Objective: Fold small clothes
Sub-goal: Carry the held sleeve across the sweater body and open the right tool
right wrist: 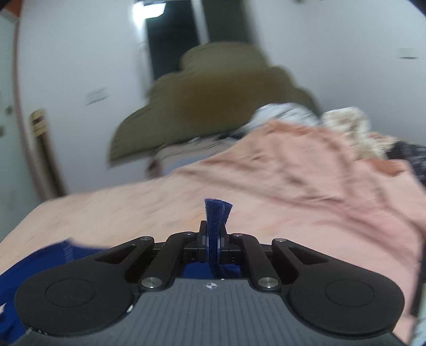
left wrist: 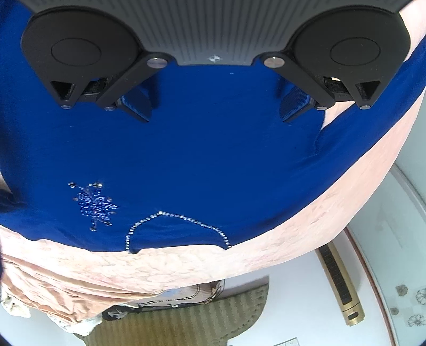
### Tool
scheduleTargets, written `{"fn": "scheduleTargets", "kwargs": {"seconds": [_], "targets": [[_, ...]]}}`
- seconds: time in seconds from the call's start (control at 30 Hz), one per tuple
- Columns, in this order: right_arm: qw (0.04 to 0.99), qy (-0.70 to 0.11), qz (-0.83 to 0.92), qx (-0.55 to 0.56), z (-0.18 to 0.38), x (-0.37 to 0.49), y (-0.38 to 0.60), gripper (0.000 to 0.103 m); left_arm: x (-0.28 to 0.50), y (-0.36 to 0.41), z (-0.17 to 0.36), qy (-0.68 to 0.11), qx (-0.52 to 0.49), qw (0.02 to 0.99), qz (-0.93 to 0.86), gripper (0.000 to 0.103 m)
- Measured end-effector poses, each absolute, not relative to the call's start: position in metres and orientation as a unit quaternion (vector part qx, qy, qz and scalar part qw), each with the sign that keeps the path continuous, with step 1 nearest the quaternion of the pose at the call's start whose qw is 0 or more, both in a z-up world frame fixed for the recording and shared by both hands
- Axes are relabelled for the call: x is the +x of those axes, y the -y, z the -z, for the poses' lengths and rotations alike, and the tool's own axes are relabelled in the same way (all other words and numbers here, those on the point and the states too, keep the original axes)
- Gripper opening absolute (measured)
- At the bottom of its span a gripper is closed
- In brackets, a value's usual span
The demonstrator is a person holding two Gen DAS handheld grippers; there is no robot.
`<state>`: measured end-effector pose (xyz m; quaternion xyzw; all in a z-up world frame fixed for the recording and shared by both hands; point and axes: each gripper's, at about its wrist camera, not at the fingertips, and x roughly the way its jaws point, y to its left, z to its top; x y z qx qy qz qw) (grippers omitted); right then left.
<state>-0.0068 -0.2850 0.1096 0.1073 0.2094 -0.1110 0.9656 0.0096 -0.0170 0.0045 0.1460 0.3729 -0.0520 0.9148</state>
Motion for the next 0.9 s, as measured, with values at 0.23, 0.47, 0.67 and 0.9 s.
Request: {"fn": "scheduleTargets", "kwargs": {"seconds": [0.23,0.47,0.67,0.9], "targets": [[0.951,-0.280,0.046,0.123,-0.087,0.030,0.216,0.011,0.014,-0.002,-0.003,-0.372,0.136,0.917,0.048,0.103],[0.937,-0.315,0.023,0.151,-0.084,0.069,0.187,0.013,0.017,-0.015,-0.001,-0.370,0.126,0.919,0.052,0.103],[0.940,-0.315,0.014,0.134,-0.092,0.103,0.156,0.013,0.012,-0.025,-0.004,-0.356,0.107,0.927,0.051,0.103],[0.940,-0.321,-0.006,0.118,-0.079,0.136,0.104,0.013,0.004,-0.043,-0.007,-0.307,0.102,0.946,0.036,0.103]]}}
